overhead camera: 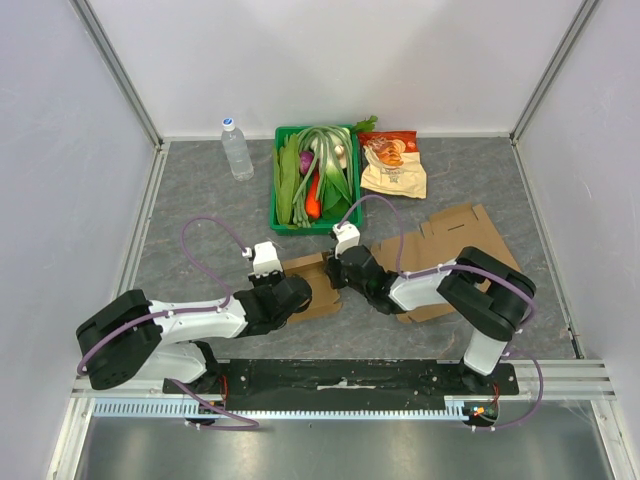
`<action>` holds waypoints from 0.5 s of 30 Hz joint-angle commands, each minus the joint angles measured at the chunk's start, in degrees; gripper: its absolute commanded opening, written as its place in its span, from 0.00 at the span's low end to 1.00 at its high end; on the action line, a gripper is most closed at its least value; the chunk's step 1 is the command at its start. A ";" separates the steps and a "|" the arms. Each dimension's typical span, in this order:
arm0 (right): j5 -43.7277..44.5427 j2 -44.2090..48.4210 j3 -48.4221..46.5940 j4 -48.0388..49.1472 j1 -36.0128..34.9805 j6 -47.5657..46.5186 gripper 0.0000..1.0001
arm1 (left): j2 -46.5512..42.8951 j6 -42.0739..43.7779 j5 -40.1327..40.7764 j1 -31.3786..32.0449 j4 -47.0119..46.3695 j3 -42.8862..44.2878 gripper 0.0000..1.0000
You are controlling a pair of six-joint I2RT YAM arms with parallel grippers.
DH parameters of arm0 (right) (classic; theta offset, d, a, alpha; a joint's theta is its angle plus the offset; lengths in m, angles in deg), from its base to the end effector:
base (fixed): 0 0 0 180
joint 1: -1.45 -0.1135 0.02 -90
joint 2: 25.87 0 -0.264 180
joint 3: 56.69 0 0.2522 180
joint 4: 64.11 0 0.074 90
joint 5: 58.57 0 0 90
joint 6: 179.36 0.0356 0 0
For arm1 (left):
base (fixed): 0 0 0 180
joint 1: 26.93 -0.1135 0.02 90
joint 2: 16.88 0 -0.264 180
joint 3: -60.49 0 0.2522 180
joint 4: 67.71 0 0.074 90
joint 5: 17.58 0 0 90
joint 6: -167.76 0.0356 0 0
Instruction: Fold the paper box
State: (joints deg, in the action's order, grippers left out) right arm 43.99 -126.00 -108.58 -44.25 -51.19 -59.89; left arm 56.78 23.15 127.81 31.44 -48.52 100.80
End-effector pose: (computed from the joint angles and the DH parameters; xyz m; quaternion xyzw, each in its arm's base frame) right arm 0.2065 0.2577 0.1336 -0.1166 0.8476 0.2635 0.4456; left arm 0.1370 -0.1666 0.1534 -0.1217 0.8430 0.0059 0.5240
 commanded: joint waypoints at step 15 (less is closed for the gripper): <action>-0.34 -5.33 -1.78 -1.99 0.26 2.08 0.00 | -0.63 -2.70 1.38 0.17 -1.57 0.17 0.02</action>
State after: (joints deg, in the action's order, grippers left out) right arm 43.12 -129.89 -111.45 -44.23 -50.82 -58.84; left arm 56.78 23.18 127.88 31.44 -48.28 100.75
